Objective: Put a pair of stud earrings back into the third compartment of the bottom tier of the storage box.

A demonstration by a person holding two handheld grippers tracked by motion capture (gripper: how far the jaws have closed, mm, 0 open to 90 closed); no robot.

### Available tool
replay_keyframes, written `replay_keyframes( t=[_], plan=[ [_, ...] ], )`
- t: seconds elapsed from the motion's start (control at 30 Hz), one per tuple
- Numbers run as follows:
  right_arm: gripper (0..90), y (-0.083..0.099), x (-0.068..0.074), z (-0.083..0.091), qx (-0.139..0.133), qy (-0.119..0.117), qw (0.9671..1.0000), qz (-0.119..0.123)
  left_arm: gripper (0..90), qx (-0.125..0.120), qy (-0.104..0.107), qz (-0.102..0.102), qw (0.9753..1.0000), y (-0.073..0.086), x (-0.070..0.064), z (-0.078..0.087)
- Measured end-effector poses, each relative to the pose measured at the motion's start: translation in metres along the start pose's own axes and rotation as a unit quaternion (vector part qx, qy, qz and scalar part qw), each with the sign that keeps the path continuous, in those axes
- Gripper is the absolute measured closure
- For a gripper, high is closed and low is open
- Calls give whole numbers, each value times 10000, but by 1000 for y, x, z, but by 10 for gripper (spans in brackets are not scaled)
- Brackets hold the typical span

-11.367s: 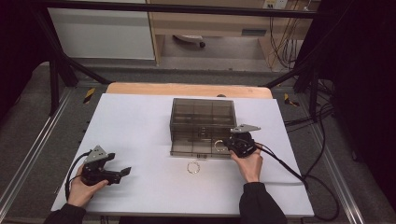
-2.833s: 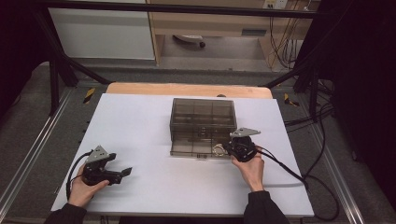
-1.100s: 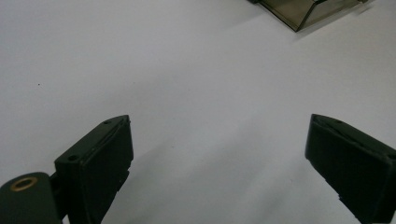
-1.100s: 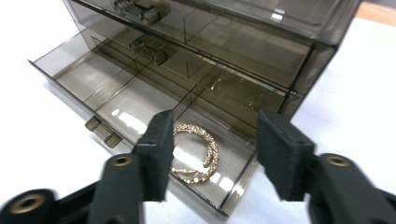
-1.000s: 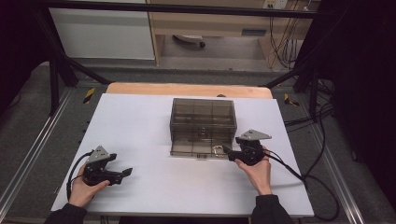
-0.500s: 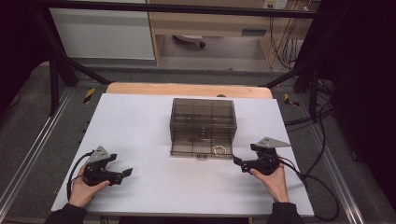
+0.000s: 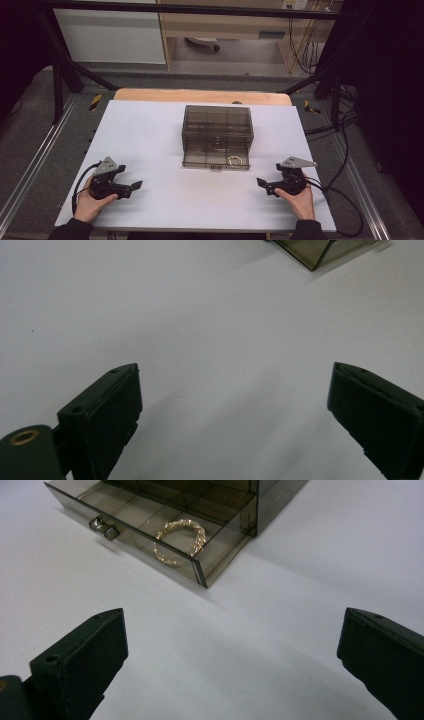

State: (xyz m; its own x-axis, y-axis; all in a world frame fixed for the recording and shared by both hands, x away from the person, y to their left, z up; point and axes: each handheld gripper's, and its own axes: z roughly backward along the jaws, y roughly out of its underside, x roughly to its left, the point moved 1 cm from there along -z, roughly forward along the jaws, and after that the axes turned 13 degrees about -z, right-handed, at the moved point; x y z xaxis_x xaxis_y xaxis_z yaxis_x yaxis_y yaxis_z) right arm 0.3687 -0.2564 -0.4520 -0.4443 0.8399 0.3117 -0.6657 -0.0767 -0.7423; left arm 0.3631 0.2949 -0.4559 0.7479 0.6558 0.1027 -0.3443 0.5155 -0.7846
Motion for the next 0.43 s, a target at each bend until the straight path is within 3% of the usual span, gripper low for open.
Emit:
replay_keyframes(
  t=[0.13, 0.43],
  plan=[
    [5, 6, -3, 1, 33, -49, 9999, 133, 72, 26, 5, -22, 10000, 0, 0, 0],
    [5, 9, -5, 1, 72, -81, 9999, 96, 72, 32, 5, -35, 10000, 0, 0, 0]
  ],
)
